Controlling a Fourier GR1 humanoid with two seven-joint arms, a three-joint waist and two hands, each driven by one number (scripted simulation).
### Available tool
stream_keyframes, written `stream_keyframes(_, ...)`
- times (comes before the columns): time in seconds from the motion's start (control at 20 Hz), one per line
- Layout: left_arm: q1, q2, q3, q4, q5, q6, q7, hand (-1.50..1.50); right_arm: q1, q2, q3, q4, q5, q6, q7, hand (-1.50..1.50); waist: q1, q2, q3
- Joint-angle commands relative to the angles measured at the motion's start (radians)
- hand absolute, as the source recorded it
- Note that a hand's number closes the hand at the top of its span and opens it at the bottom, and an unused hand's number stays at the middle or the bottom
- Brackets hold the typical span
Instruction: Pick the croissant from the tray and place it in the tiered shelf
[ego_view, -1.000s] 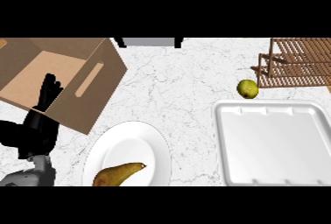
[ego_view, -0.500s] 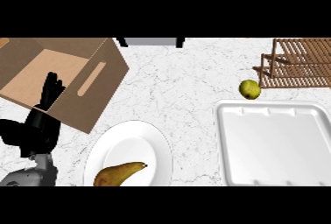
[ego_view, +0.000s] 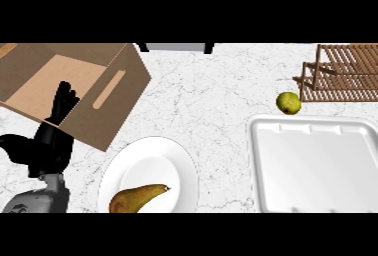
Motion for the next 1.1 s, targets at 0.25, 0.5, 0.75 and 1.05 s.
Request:
stream_keyframes(0.25, -0.010, 0.016, 0.009, -0.022, 0.011, -0.017, 0.037, 0.00, -0.099, -0.019, -0.059, 0.191, -0.050, 0.022, 0.004, -1.50, 0.010, 0.003, 0.001)
stream_keyframes(0.5, -0.039, 0.016, 0.022, 0.024, 0.006, -0.014, -0.005, 0.00, -0.107, -0.043, -0.068, 0.230, -0.058, 0.068, -0.042, -1.50, 0.016, 0.011, 0.002)
stream_keyframes(0.75, -0.021, -0.006, 0.002, -0.003, -0.004, 0.000, 0.015, 0.00, -0.150, -0.042, -0.085, 0.231, -0.084, 0.093, -0.065, -1.50, 0.013, 0.006, 0.002)
stream_keyframes(1.05, -0.016, 0.001, 0.012, -0.009, 0.008, -0.011, 0.019, 0.00, -0.146, -0.135, -0.186, 0.234, -0.186, 0.138, -0.087, -1.50, 0.005, 0.003, 0.001)
